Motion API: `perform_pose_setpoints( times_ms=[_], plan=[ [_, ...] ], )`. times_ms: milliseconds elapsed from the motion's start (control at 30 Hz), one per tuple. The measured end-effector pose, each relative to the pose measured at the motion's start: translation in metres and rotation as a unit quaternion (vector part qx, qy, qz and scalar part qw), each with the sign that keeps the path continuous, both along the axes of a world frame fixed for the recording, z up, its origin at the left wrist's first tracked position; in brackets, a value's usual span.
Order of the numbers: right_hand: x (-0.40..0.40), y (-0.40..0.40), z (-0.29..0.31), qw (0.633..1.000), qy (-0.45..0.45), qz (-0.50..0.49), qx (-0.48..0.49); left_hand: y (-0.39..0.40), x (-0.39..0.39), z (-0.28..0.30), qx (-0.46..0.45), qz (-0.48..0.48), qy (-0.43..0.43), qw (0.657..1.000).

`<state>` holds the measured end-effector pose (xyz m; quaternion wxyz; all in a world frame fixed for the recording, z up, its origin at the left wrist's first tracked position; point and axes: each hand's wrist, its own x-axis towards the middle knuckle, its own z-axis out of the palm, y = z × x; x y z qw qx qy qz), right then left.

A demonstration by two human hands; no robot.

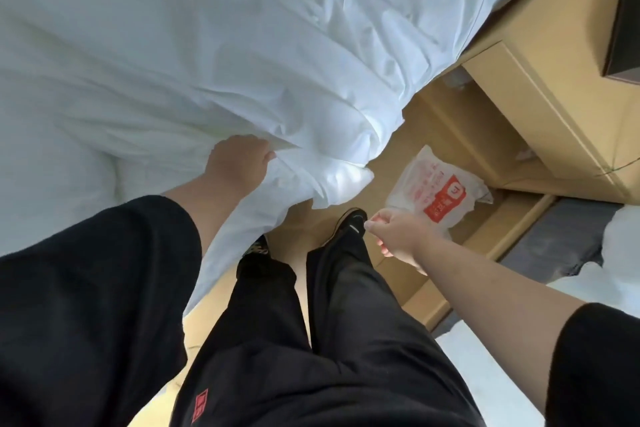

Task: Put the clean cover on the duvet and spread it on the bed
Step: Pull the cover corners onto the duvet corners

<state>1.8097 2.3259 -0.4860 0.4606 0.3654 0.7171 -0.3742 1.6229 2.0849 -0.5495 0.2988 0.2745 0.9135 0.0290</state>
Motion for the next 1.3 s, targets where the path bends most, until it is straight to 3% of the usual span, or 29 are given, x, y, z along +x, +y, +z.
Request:
perform_pose_setpoints(
  times_ms=[167,367,467,600,667,700,733,767,833,900,967,1033,1100,1133,1200,1300],
  plan=[
    [-0.011,-0.006,0.042,0.995,0.042,0.094,-0.003,0.001,0.032,0.097,0.093,0.041,-0.047,0.994],
    [-0.06,-0.063,0.133,0.954,0.271,0.112,-0.06,0.041,0.043,0.26,0.184,0.107,-0.068,0.975],
    [-0.077,-0.081,0.176,0.91,0.413,0.02,-0.026,0.051,0.032,0.337,0.267,0.213,-0.088,0.936],
    [-0.092,-0.084,0.226,0.837,0.545,-0.033,0.02,0.038,0.024,0.414,0.414,0.338,-0.142,0.833],
    [-0.095,-0.087,0.25,0.826,0.56,-0.064,-0.003,0.022,0.024,0.444,0.462,0.324,-0.176,0.807],
    [-0.097,-0.087,0.26,0.835,0.541,-0.099,-0.037,0.015,0.024,0.452,0.464,0.292,-0.187,0.815],
    [-0.099,-0.087,0.27,0.842,0.515,-0.143,-0.075,0.006,0.023,0.459,0.44,0.239,-0.178,0.847],
    [-0.097,-0.089,0.282,0.846,0.486,-0.192,-0.104,-0.006,0.023,0.466,0.381,0.163,-0.136,0.9],
    [-0.09,-0.091,0.307,0.842,0.427,-0.284,-0.166,-0.032,0.017,0.47,0.194,-0.008,0.002,0.981],
    [-0.076,-0.089,0.331,0.837,0.399,-0.301,-0.221,-0.052,0.008,0.462,0.036,-0.118,0.133,0.983],
    [-0.058,-0.09,0.354,0.861,0.389,-0.215,-0.247,-0.063,-0.001,0.449,-0.003,-0.122,0.21,0.97],
    [-0.04,-0.094,0.378,0.906,0.37,-0.057,-0.196,-0.065,-0.006,0.439,0.036,-0.092,0.227,0.969],
    [-0.025,-0.101,0.39,0.94,0.317,0.124,-0.026,-0.057,-0.003,0.424,0.114,-0.109,0.215,0.964],
    [-0.017,-0.105,0.391,0.937,0.285,0.188,0.074,-0.051,0.003,0.419,0.163,-0.123,0.191,0.96],
    [-0.001,-0.11,0.386,0.919,0.251,0.221,0.209,-0.036,0.02,0.415,0.238,-0.121,0.115,0.957],
    [0.022,-0.103,0.378,0.907,0.245,0.127,0.32,-0.017,0.05,0.409,0.265,-0.176,0.084,0.944]
  ],
)
